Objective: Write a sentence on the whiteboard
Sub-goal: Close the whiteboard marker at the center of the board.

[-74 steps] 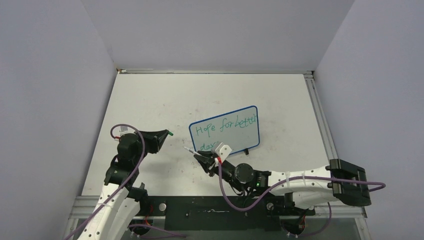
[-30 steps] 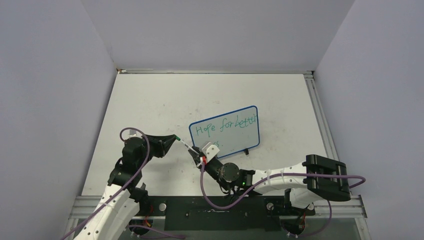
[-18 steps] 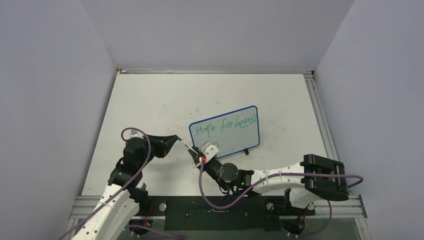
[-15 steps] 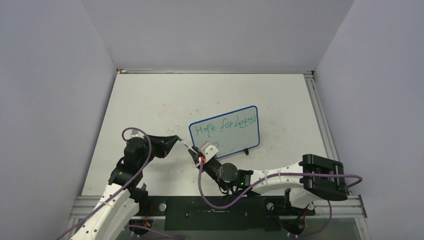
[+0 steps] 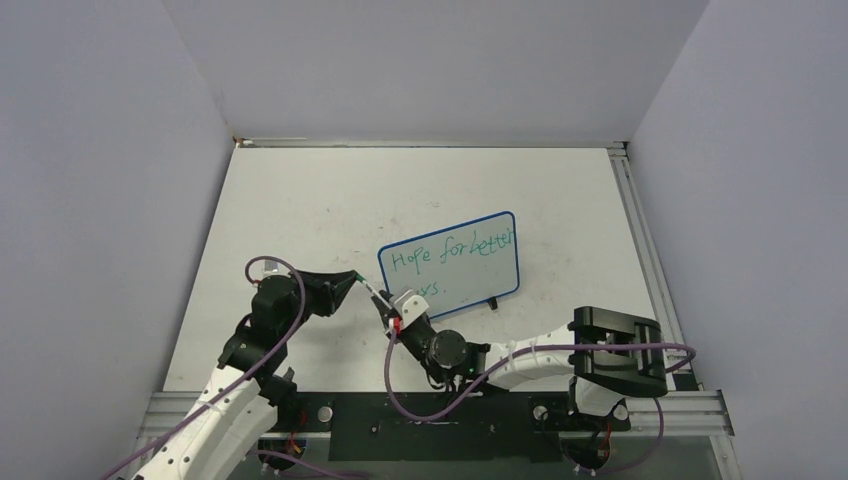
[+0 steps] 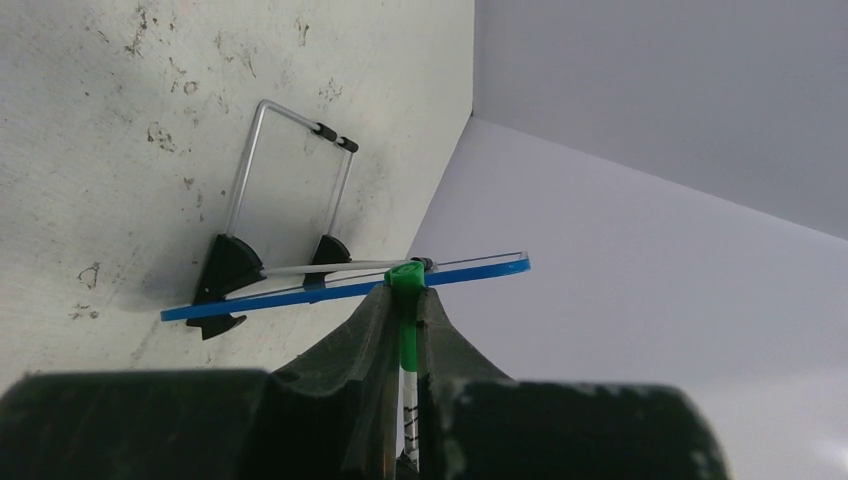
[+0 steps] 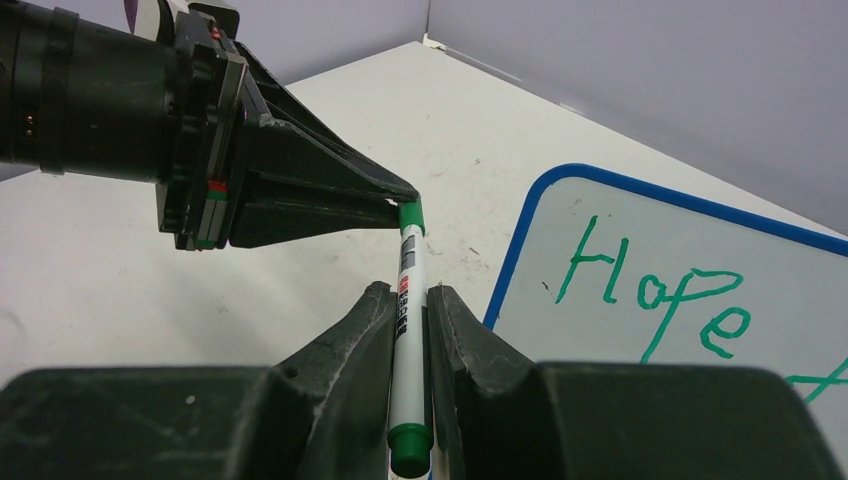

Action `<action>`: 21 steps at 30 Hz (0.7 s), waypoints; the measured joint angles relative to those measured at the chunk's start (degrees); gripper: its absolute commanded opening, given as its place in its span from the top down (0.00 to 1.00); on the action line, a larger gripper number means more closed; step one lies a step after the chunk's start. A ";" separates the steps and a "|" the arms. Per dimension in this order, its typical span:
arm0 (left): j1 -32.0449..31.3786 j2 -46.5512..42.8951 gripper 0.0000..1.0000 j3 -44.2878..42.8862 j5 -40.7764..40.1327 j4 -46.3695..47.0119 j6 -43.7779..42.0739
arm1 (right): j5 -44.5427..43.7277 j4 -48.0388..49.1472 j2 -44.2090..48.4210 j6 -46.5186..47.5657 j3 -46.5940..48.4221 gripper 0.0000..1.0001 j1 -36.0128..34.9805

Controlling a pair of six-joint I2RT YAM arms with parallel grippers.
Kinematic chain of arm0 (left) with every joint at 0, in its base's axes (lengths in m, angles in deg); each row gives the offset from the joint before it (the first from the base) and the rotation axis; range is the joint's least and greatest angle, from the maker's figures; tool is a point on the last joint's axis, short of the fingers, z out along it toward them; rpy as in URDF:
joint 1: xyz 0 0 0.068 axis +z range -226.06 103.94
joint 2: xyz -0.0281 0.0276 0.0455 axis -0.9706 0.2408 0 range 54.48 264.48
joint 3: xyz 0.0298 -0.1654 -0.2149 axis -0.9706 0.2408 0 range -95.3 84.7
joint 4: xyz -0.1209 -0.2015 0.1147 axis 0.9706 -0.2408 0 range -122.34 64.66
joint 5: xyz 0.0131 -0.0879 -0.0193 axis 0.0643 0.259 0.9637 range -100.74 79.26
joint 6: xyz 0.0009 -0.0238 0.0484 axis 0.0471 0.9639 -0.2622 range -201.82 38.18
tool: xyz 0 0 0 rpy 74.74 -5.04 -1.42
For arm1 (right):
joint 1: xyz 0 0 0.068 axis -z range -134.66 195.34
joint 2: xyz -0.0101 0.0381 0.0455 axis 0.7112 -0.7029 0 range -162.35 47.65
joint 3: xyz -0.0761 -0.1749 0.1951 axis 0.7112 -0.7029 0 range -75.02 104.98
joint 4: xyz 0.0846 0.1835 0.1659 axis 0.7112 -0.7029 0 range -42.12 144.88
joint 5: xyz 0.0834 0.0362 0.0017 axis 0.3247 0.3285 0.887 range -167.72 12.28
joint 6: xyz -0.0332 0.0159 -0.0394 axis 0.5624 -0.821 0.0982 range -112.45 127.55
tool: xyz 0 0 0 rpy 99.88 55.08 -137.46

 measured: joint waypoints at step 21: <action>-3.02 0.46 1.00 -8.63 -2.93 -3.15 -7.82 | -6.25 13.60 -9.20 6.58 4.42 0.95 0.33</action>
